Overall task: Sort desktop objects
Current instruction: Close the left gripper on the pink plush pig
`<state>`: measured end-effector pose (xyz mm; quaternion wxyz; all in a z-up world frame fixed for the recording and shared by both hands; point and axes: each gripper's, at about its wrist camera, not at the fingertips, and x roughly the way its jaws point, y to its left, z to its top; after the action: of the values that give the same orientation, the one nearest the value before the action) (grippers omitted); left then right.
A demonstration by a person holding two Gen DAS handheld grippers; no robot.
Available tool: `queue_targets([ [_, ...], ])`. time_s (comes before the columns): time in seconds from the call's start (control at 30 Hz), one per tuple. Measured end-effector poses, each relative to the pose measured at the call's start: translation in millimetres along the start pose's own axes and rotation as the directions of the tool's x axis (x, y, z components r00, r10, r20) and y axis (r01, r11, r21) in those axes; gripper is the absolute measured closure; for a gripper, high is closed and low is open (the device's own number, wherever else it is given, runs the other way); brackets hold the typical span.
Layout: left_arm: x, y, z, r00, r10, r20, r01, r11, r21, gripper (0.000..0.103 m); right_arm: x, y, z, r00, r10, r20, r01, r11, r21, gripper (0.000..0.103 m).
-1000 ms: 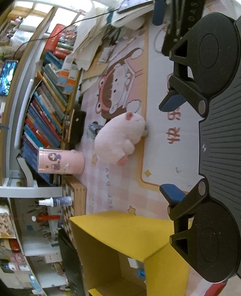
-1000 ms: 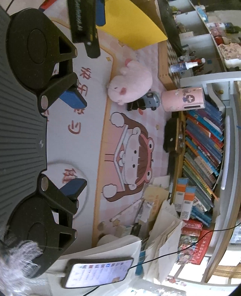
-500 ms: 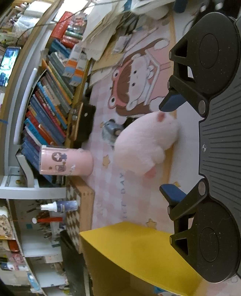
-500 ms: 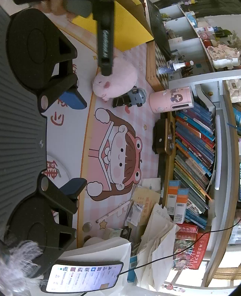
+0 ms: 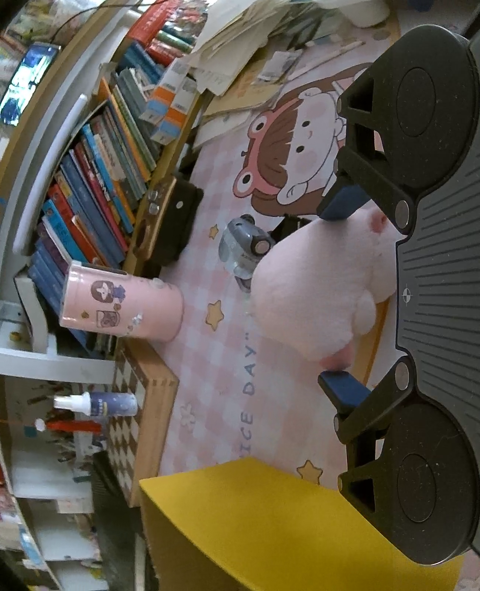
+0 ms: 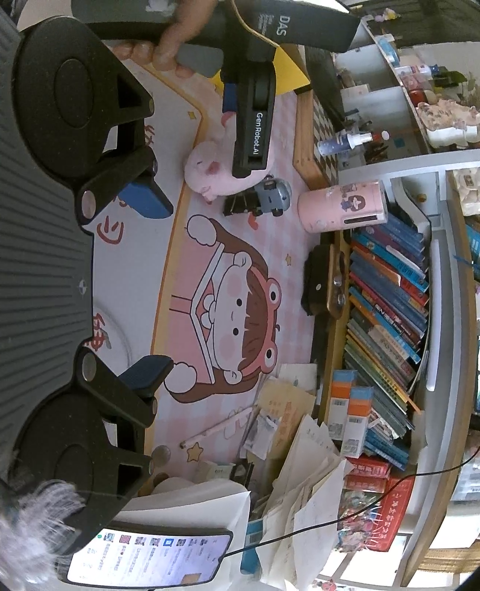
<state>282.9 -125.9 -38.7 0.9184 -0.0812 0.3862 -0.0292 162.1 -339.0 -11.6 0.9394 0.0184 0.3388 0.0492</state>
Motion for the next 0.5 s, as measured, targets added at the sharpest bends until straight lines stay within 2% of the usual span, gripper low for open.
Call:
queue_targets([
  [0.33, 18.3, -2.6, 1.1, 1.0, -0.016, -0.023, 0.014, 0.997, -0.079, 0.013, -1.8, -8.5, 0.6, 1.0, -0.007, -0.001, 0.007, 1.0, 0.009, 0.023],
  [0.37, 18.1, -2.6, 0.5, 1.0, -0.014, -0.025, 0.012, 0.997, -0.081, 0.015, -2.1, -9.1, 0.4, 1.0, -0.006, -0.001, 0.006, 1.0, 0.011, 0.023],
  [0.4, 16.8, -3.1, -0.3, 1.0, -0.017, -0.021, 0.015, 0.997, -0.077, 0.025, -2.0, -9.6, 0.1, 1.0, -0.006, -0.002, 0.006, 1.0, 0.013, 0.023],
  [0.5, 8.3, -7.2, -3.6, 1.0, -0.015, -0.001, 0.015, 0.998, -0.054, 0.035, -2.1, -10.0, -0.4, 1.0, -0.006, -0.003, 0.006, 1.0, 0.014, 0.023],
])
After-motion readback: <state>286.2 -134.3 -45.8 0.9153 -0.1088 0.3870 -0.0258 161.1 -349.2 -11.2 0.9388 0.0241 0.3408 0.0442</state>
